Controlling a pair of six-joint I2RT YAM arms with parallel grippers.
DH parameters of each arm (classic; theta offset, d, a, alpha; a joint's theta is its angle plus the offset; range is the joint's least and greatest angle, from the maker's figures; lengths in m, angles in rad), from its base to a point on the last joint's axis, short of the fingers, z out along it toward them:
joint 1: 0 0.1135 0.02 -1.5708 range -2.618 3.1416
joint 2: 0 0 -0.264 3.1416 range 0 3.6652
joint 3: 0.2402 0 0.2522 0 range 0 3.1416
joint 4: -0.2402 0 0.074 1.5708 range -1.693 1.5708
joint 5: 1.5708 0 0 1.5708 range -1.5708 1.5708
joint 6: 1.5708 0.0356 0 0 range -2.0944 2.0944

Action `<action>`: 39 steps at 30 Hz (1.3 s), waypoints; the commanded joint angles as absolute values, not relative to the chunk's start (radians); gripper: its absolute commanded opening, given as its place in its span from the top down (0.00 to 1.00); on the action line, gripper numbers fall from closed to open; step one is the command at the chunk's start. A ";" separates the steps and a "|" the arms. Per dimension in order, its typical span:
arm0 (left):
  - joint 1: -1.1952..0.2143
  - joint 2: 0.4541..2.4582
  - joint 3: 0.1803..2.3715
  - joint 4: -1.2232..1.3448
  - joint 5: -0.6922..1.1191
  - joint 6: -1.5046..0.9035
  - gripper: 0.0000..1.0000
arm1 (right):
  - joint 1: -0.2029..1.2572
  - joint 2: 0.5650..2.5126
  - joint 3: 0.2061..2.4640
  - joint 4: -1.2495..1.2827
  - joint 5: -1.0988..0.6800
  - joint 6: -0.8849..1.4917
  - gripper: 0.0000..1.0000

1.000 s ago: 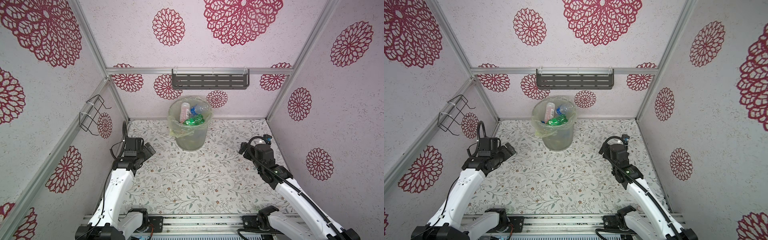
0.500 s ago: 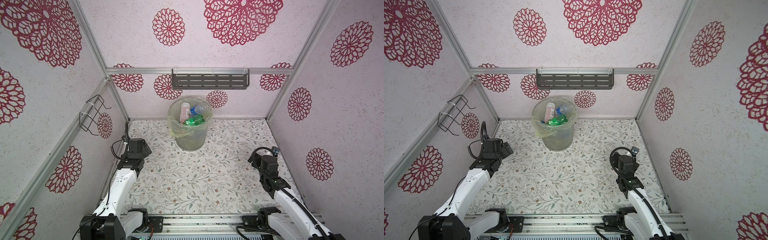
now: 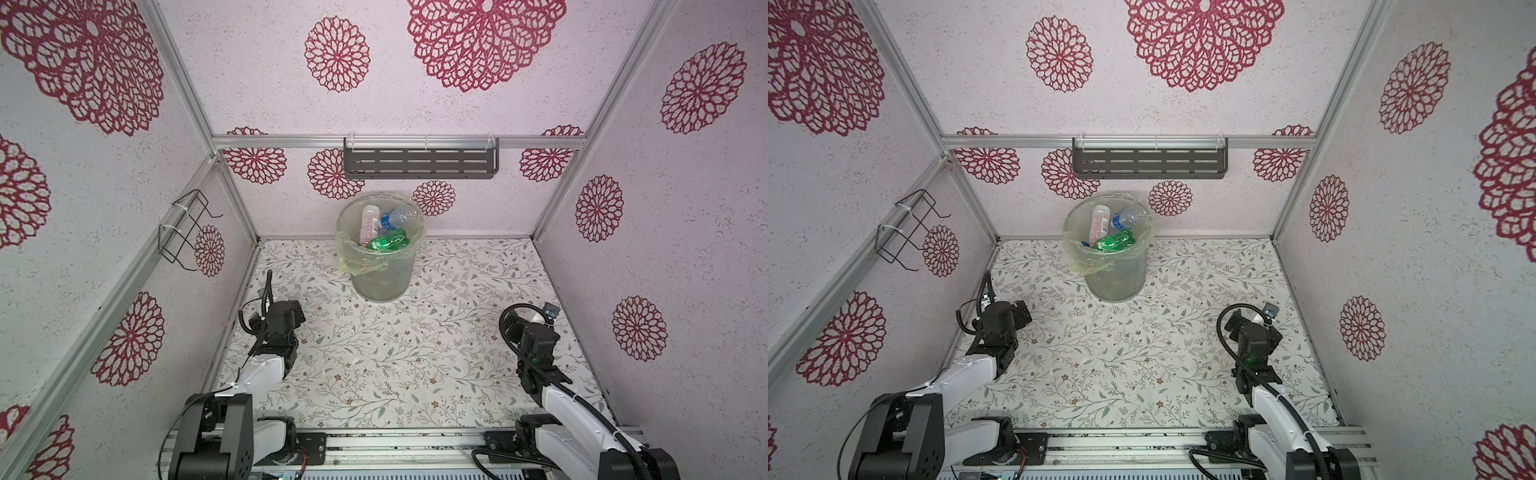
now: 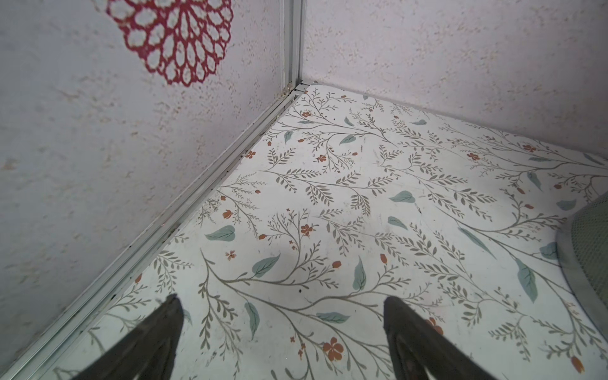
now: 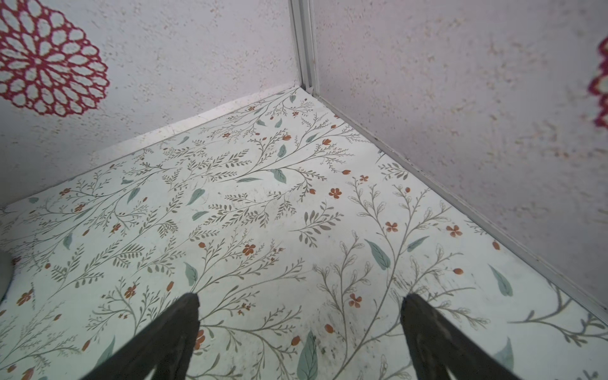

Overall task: Throw the plastic bottles in the bin
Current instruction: Reset both arms

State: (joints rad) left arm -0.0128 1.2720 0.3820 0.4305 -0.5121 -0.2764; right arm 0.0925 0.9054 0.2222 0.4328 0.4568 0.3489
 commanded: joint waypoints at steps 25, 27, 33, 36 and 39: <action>0.130 1.562 0.403 0.931 -0.240 -0.158 0.03 | 0.041 1.489 0.009 1.617 0.407 0.084 0.01; 0.129 1.562 0.404 0.930 -0.232 -0.152 0.03 | 0.041 1.556 0.058 1.598 0.332 0.052 0.01; 0.129 1.560 0.405 0.925 -0.232 -0.154 0.03 | 0.041 1.524 0.186 1.308 0.358 0.065 0.01; 0.124 1.561 0.405 0.928 -0.238 -0.149 0.03 | 0.044 1.529 0.234 1.233 0.387 0.069 0.01; 0.124 1.562 0.407 0.925 -0.236 -0.148 0.03 | 0.055 1.537 0.239 1.239 0.387 0.051 0.01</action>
State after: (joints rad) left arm 0.1234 1.5753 0.3977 0.9360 -0.2443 -0.1791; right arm 0.0498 1.5536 0.2268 1.2793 0.3862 0.0700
